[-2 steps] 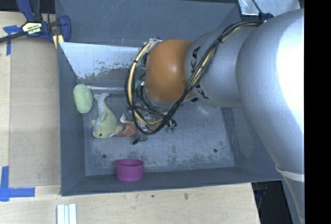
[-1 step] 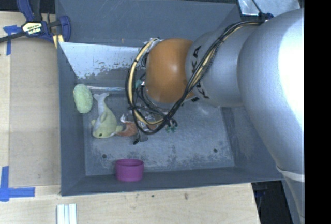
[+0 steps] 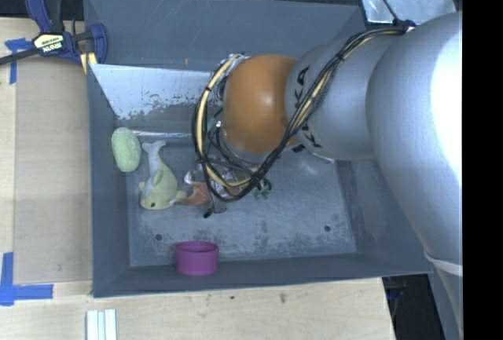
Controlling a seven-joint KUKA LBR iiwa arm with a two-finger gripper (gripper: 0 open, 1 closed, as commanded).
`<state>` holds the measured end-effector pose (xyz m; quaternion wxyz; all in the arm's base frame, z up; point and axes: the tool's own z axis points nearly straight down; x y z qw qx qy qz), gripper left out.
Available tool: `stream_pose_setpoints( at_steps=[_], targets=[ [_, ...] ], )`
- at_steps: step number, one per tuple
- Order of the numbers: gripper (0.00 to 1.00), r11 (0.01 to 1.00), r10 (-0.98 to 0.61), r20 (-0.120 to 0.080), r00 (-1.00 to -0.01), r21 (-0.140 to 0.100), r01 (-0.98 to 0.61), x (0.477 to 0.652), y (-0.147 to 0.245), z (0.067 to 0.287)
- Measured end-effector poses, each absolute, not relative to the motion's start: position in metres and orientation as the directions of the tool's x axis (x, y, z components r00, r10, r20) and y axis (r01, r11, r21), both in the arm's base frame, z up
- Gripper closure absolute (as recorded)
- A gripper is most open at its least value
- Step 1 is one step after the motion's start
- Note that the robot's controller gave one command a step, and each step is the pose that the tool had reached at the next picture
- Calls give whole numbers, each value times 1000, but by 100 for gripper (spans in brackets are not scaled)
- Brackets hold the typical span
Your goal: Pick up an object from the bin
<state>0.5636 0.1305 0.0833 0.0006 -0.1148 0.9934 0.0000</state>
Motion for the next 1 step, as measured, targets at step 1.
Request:
stream_pose_setpoints(
  at_steps=[1],
  targets=[
    [100, 974, -228, -4, -974, 0, -228, 565, 131, 91]
  ],
)
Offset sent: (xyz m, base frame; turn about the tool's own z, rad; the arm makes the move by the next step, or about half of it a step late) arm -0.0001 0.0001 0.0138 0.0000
